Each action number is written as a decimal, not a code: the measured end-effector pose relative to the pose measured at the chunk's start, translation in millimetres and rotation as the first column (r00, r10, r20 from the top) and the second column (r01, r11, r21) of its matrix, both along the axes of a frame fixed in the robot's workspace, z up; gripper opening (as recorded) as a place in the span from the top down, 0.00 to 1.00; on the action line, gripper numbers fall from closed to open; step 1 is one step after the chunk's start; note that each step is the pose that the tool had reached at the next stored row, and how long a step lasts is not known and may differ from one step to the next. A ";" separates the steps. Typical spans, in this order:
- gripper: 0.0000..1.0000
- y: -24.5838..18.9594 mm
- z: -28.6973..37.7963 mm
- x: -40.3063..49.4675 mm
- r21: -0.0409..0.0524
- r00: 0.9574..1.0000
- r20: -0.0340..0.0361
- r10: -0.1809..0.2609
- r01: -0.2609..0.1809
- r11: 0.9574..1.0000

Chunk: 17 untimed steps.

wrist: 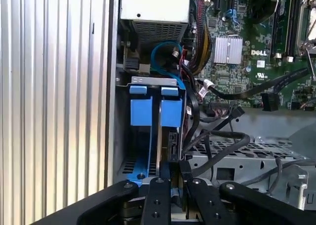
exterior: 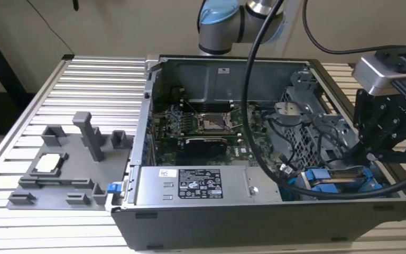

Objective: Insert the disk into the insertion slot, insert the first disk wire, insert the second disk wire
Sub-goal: 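Insert the first disk wire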

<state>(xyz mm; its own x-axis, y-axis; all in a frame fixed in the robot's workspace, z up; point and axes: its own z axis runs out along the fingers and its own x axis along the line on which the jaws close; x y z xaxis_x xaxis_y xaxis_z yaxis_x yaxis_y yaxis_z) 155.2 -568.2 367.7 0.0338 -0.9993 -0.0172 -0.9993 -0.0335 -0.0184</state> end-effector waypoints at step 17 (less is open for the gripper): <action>0.81 14.0 -9.0 0.1 -0.062 0.999 0.045 -0.012 0.014 0.998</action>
<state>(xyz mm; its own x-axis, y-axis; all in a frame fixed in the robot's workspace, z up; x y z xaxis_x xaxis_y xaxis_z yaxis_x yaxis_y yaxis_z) 155.2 -554.1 358.8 0.0202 -0.9987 0.0465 -0.9979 -0.0231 -0.0612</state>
